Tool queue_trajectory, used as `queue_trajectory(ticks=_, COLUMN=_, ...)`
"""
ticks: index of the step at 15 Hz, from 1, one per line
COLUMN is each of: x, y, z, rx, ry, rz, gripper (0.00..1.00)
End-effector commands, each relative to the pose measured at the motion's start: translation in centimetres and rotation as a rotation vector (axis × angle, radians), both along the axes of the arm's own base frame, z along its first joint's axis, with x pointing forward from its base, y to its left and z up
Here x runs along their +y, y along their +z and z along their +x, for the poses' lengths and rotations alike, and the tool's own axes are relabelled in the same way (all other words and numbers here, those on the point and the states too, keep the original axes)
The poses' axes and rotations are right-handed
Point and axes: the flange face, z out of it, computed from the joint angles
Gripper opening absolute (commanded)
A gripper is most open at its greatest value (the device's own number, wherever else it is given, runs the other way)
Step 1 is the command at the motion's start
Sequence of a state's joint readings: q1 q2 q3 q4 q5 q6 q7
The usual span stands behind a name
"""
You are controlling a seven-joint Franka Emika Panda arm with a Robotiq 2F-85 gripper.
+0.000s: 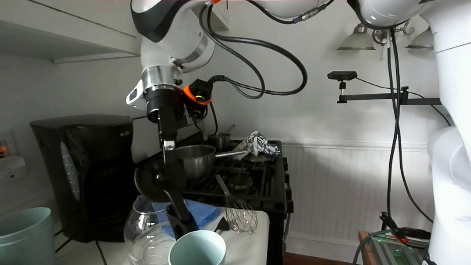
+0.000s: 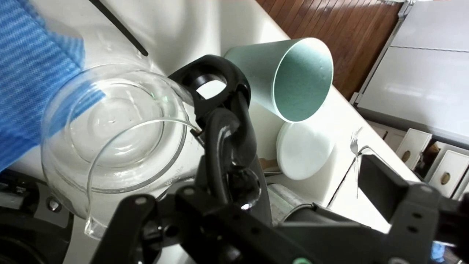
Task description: Open the lid on the kettle
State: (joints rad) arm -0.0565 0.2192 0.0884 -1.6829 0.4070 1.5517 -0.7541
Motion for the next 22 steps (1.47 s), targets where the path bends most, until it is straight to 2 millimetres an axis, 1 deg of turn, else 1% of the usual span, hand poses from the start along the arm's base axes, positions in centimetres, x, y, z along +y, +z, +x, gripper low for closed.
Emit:
queue_trajectory(ticks=1, x=0.9, y=1.1, z=-0.7, rx=-0.012, ry=0.041, rz=0.029, gripper=1.00)
queue_trajectory(ticks=5, x=1.9, y=1.8, z=-1.5, rx=-0.031, ry=0.120, rz=0.042, gripper=1.00)
queue_trajectory(ticks=9, x=2.6, y=2.3, z=-2.6, rx=-0.004, ry=0.181, rz=0.048, gripper=1.00)
queue_trajectory(ticks=22, x=3.8, y=2.7, z=-3.9, rx=0.056, ry=0.264, rz=0.072, gripper=1.00)
